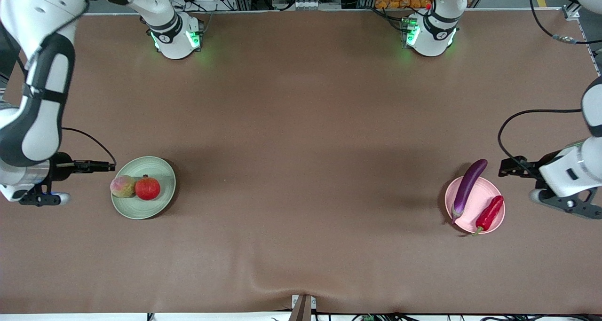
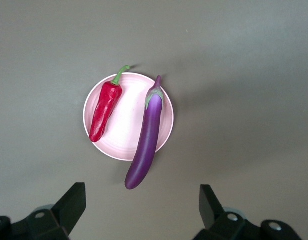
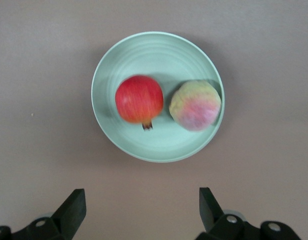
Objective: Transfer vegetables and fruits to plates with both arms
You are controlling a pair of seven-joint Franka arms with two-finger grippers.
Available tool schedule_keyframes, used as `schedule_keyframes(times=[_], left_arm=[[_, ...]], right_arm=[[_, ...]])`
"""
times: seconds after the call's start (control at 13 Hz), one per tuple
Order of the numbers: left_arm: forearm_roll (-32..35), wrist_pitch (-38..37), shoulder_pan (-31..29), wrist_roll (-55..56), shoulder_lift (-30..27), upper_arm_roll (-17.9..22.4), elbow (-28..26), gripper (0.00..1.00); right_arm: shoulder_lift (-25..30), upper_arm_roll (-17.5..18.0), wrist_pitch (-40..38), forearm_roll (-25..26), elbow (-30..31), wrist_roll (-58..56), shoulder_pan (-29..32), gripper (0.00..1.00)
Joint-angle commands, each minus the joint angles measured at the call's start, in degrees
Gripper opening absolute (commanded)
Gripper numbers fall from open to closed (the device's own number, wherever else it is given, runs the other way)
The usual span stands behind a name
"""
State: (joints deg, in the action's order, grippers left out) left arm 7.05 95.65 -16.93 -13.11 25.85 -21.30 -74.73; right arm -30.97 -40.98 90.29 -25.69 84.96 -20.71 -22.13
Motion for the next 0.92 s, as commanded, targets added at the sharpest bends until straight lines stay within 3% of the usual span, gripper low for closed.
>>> schedule_keyframes(times=[0.0, 0.15, 0.46, 0.61, 0.84], left_arm=[[-1.2, -2.6, 0.1, 5.6, -3.3, -0.8, -1.3, 1.00], [-1.2, -5.8, 0.1, 10.4, -4.7, -3.1, -1.6, 1.00], [-1.3, -9.3, 0.1, 16.5, -8.0, -6.2, -2.8, 1.00], [-1.3, -10.5, 0.1, 19.5, -10.5, -7.3, -3.8, 1.00], [-1.2, -11.5, 0.1, 27.6, -13.5, -8.8, -4.4, 1.00]], right_arm=[[11.7, 18.5, 0.3, 12.6, 1.4, 7.8, 12.4, 1.00], [16.4, 26.0, -0.5, 18.5, 1.7, 11.8, 16.7, 1.00], [24.3, 30.7, -3.3, 20.1, 3.8, 16.9, 18.6, 1.00], [30.1, 37.8, -4.9, 21.5, 7.3, 20.0, 24.2, 1.00], [31.5, 39.1, -12.2, 21.8, 5.5, 25.1, 25.0, 1.00]])
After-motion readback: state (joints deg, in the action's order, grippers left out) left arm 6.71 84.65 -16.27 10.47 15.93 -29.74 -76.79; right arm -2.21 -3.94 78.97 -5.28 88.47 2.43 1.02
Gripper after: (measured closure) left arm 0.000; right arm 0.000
